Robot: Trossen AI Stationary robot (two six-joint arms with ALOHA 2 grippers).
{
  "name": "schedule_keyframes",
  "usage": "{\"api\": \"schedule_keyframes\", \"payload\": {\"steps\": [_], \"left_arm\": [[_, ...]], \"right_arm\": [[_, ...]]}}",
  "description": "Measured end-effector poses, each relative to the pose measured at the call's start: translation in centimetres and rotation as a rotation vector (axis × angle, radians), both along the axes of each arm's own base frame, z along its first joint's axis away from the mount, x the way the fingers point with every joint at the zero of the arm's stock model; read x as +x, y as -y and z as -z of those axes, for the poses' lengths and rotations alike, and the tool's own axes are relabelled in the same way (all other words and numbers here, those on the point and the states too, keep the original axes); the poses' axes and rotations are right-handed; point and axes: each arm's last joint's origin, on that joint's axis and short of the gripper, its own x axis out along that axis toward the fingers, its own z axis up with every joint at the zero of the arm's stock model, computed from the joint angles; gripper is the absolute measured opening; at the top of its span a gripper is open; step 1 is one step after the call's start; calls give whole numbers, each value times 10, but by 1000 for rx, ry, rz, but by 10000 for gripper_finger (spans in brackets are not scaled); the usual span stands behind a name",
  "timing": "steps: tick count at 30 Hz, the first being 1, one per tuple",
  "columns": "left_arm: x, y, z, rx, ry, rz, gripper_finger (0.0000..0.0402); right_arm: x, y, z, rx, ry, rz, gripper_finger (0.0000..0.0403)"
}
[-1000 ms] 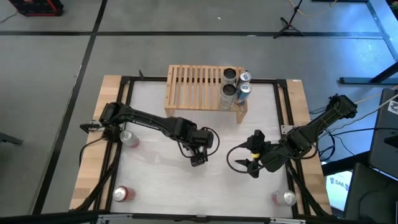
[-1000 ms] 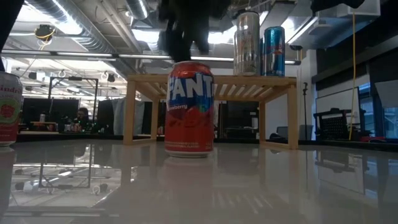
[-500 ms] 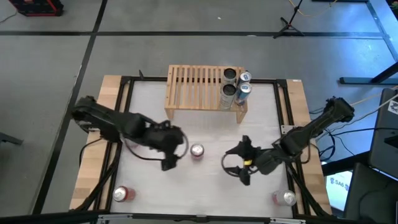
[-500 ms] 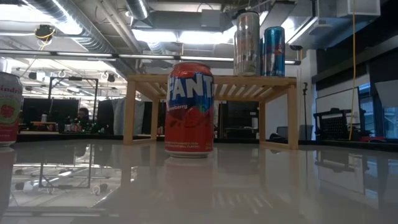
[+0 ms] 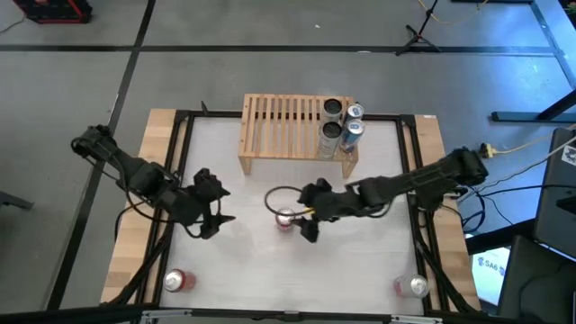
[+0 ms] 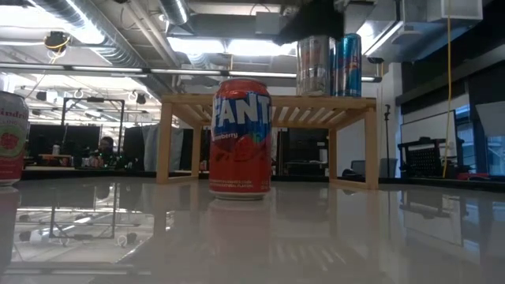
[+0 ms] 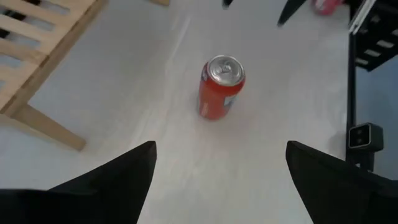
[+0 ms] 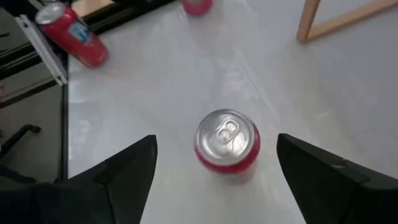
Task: Place canned beverage on shelf
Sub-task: Put the top red soda can on the shelf
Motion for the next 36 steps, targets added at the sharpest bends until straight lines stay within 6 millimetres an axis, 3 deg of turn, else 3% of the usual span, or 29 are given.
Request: {"api": "schedule_keyframes", "payload": {"steps": [11, 16, 25, 36], "left_arm": [[-10, -6, 13, 49, -35, 52, 347], [-10, -6, 13, 69, -36, 65, 347], [-10, -7, 13, 85, -29, 52, 347], [-9, -7, 12, 96, -15, 40, 347]], "right_arm": [[43, -9, 26, -96, -11, -48, 319], [48, -6, 46, -178, -87, -7, 319], [55, -7, 68, -174, -148, -24, 319], [58, -8, 76, -180, -161, -21, 312]]}}
